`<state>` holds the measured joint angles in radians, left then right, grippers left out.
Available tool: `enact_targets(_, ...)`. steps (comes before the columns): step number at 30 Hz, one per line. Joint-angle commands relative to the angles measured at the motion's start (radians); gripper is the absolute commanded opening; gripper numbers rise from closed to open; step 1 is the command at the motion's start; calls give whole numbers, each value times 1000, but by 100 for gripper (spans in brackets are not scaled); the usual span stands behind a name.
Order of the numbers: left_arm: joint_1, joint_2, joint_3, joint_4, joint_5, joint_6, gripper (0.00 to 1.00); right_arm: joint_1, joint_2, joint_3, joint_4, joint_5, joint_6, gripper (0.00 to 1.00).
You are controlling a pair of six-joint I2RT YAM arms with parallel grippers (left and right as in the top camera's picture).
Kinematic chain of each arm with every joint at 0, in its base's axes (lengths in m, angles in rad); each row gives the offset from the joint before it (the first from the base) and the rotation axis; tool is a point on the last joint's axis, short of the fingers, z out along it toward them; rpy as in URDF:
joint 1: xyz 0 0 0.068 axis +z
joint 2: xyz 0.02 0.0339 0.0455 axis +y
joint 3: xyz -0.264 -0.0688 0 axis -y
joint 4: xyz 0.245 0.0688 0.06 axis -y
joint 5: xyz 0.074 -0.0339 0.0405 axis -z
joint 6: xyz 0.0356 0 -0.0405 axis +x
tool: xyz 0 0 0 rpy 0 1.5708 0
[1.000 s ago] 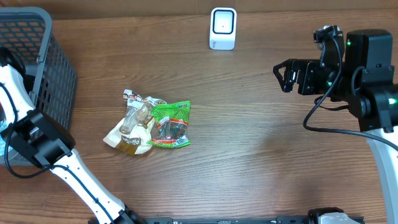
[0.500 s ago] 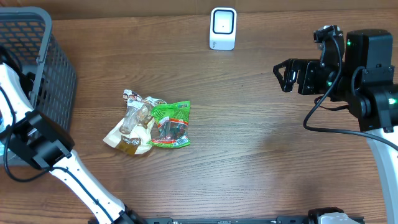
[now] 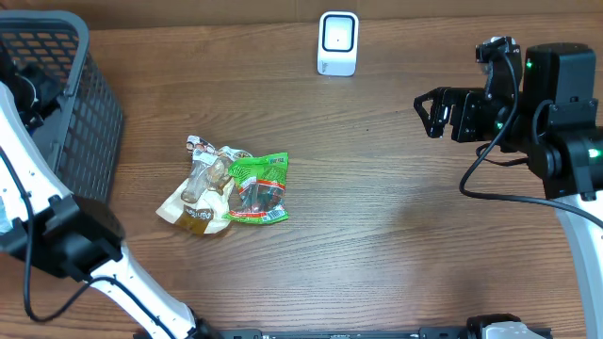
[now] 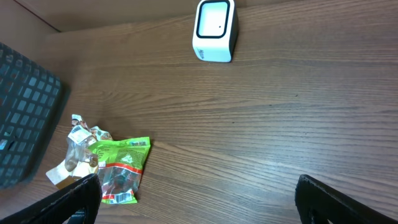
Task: Scan the item barcode
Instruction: 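Grasp the blue Oreo pack in the basket with the left gripper, then drop the blue Oreo pack on the table above the other bags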
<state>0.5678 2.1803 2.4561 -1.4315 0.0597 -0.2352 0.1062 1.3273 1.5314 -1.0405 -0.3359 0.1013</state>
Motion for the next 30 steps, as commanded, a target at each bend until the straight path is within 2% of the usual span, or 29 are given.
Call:
enact_targets(1, -55, -149, 16, 19, 4, 44, 4, 5, -1, 27, 6, -2, 3, 100)
enact_targets(10, -188, -337, 16, 8, -10, 85, 4, 5, -1, 27, 6, -2, 3, 100)
enact_targets(20, -536, -303, 6, -258, -34, 78, 4, 5, 18, 27, 9, -3, 3, 100)
enact_targets(26, -664, -304, -230, -257, -19, 36, 4, 5, 59, 27, 9, -3, 3, 100)
enact_targets(30, -706, -304, -450, -180, -18, 6, 4, 5, 94, 27, 1, -3, 3, 100)
